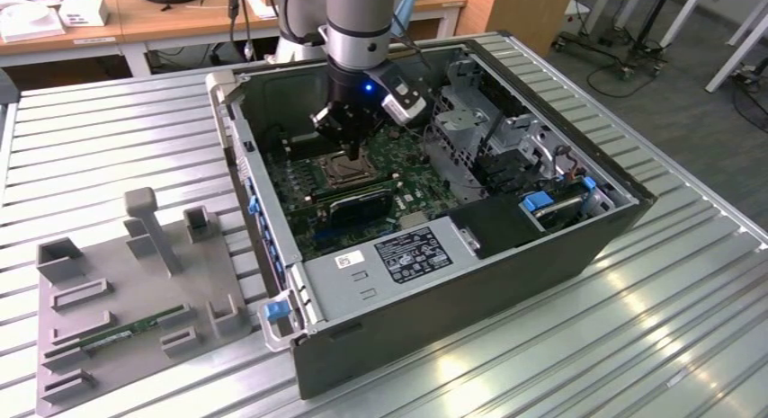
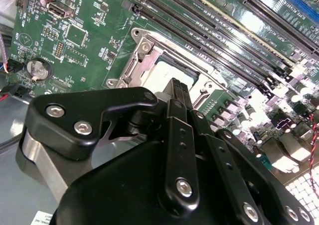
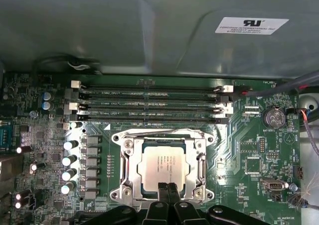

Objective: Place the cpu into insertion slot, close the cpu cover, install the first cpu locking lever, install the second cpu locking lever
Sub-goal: 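Install the second cpu locking lever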

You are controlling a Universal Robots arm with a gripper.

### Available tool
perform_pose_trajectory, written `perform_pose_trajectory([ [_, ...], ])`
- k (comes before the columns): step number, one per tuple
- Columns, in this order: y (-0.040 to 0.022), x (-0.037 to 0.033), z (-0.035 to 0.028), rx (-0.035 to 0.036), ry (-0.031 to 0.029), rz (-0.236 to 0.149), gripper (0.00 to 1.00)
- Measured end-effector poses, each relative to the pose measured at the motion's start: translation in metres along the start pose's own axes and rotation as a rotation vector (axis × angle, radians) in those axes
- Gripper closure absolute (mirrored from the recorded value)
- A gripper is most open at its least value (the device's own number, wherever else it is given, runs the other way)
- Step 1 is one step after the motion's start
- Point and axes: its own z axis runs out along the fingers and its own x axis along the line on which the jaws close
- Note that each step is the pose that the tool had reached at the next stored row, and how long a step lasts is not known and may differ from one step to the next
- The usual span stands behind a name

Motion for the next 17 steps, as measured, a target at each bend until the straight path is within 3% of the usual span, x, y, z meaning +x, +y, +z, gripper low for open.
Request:
perform_pose_trajectory([
  [11,-0.0107,0.0000,-0.0005,0.0000,0.0000,0.000,0.89],
  [17,-0.0135,0.0000,-0.0007,0.0000,0.0000,0.000,0.89],
])
